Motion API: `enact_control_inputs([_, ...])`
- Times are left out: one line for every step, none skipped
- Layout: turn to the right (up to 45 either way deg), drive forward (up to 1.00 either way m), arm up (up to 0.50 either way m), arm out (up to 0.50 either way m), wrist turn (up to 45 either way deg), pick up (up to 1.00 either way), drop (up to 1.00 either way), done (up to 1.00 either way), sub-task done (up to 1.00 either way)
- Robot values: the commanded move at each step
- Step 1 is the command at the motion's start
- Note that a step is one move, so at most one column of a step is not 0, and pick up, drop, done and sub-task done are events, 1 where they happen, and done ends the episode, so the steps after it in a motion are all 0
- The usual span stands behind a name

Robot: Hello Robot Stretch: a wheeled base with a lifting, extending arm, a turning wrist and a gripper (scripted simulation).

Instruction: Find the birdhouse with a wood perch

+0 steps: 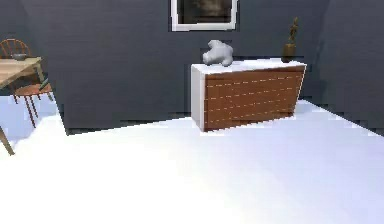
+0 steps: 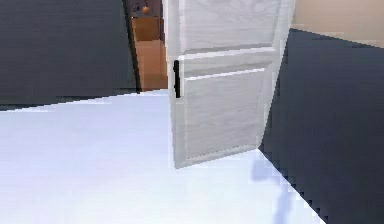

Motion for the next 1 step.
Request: enact_control_inputs([-45.0,0.00,0.00,0.00,0.0,0.00,0.00,0.00,0.00])
